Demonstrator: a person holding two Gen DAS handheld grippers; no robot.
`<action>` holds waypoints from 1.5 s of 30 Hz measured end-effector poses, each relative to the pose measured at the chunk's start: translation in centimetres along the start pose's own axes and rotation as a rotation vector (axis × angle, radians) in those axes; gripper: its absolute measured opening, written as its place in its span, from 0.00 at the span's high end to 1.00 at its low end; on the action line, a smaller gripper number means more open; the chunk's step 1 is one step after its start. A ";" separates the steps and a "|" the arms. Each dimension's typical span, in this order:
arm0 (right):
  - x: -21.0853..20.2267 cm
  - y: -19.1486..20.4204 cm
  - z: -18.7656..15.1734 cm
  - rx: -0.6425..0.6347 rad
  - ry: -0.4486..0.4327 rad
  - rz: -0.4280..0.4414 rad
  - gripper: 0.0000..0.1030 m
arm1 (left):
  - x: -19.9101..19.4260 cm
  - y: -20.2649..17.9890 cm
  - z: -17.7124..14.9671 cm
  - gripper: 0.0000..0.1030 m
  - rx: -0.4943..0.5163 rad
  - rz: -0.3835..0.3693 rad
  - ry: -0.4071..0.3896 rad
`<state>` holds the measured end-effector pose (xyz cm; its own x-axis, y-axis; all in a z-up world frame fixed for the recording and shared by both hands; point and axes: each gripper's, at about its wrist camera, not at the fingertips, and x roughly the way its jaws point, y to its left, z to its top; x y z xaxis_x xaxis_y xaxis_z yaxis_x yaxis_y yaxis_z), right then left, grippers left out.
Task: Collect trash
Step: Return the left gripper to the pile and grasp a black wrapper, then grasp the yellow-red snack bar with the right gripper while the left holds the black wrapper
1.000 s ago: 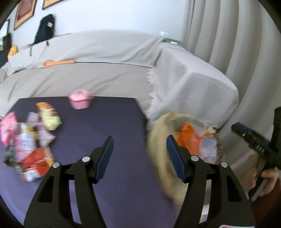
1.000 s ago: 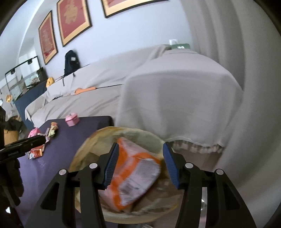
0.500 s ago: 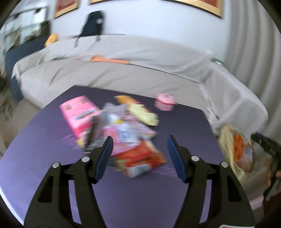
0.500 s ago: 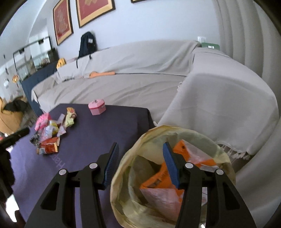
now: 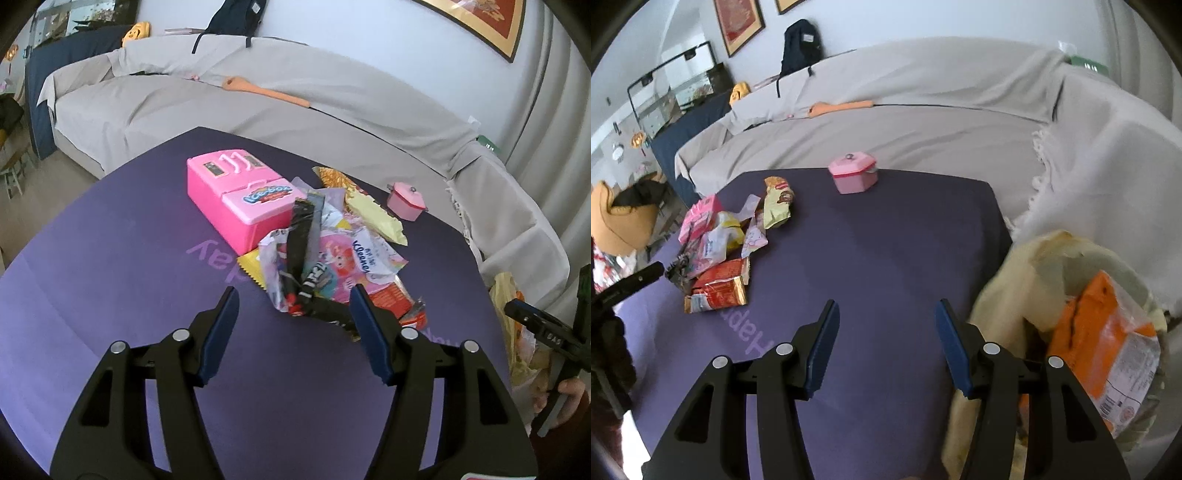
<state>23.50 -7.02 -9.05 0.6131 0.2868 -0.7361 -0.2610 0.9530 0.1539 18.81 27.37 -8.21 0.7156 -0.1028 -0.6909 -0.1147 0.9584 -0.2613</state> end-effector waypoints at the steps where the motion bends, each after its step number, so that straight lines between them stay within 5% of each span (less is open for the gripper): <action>1: 0.4 0.5 0.0 -0.009 0.001 0.001 0.50 | 0.1 0.0 0.0 0.45 -0.002 -0.010 0.001; 6: 3.3 2.3 0.2 0.007 0.110 0.058 0.50 | 0.6 -1.1 0.3 0.53 0.016 -0.027 -0.013; 15: 3.8 5.3 0.4 -0.147 0.101 -0.052 0.50 | 2.4 -2.3 0.7 0.77 0.100 0.042 0.027; 17: 4.1 5.4 0.8 -0.146 0.111 -0.040 0.50 | 2.2 -2.1 0.7 0.88 0.094 0.045 0.028; 20: 4.7 5.7 1.9 -0.139 0.131 0.011 0.50 | 1.5 -1.6 0.9 0.92 0.082 0.046 0.015; 26: 6.1 8.6 7.2 -0.173 0.062 0.085 0.50 | 0.3 -0.8 1.6 0.92 0.064 0.007 -0.008; 31: 10.6 12.5 11.6 -0.223 0.088 0.118 0.50 | 0.6 0.0 1.4 0.91 0.039 -0.054 0.018; 35: 14.8 14.6 13.6 -0.224 0.120 0.097 0.51 | 0.6 0.5 1.4 0.74 0.019 -0.084 0.028; 40: 18.6 15.9 14.1 -0.215 0.186 0.118 0.55 | -0.3 0.9 1.5 0.65 0.025 -0.093 0.019; 41: 19.0 15.9 14.0 -0.208 0.205 0.140 0.58 | -0.5 0.8 1.5 0.64 0.031 -0.094 0.020; 42: 19.4 16.0 13.8 -0.206 0.229 0.152 0.75 | -0.6 0.8 1.4 0.64 0.036 -0.096 0.022; 45: 19.1 16.1 13.1 -0.252 0.233 0.121 0.82 | -0.7 0.7 1.0 0.63 0.040 -0.091 0.023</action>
<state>40.72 15.03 -12.00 0.3883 0.3381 -0.8573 -0.5145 0.8513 0.1027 18.92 28.37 -7.21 0.7060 -0.1950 -0.6808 -0.0222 0.9548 -0.2965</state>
